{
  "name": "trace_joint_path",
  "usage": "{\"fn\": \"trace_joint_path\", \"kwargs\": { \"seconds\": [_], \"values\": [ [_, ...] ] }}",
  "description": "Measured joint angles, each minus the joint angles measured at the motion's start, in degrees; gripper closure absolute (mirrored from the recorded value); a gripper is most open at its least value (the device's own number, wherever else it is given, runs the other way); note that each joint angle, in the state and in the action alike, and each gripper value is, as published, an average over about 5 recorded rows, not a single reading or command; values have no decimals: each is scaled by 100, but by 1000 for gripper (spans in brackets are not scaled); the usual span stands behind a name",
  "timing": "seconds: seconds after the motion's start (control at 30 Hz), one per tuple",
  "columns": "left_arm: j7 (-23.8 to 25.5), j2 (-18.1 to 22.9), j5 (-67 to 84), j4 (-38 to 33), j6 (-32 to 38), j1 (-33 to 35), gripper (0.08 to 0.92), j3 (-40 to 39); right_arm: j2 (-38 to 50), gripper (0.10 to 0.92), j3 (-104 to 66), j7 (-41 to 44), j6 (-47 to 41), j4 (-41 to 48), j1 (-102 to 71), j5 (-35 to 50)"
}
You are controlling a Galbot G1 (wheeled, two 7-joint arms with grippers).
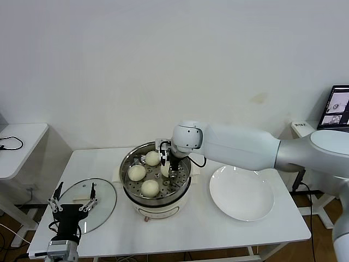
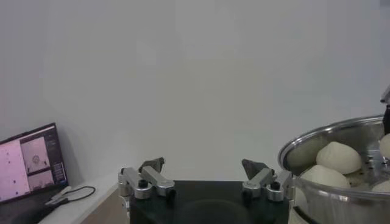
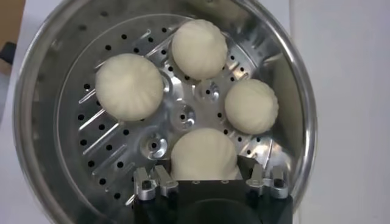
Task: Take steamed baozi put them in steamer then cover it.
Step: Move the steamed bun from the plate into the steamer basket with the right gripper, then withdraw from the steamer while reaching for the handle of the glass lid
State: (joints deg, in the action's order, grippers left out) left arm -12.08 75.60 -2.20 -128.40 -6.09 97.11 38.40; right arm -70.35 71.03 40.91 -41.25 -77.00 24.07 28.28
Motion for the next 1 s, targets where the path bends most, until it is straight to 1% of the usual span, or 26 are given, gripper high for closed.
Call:
{"fn": "trace_joint_path", "kwargs": {
  "seconds": [0.27,0.43,0.53,0.8,1.0],
  "values": [
    [0,4,1,8,0,-2,177,0,14,338,-3,-6,-28,-23,-1,-29],
    [0,11,3,10,-1,-2,177,-1,70,237,-45,5,-35,-88,47,-43],
    [0,10,6,8,-1,-1,177,1,123,208,-87,25,-39,-146,92,-27],
    [-1,7,15,-10,-2,-14,177,-5,434,203,-295,-70,-39,-431,166,101],
    [-7,8,21,16,9,-28,177,-20,897,203,-598,-550,6,-876,-8,337]
  ]
}}
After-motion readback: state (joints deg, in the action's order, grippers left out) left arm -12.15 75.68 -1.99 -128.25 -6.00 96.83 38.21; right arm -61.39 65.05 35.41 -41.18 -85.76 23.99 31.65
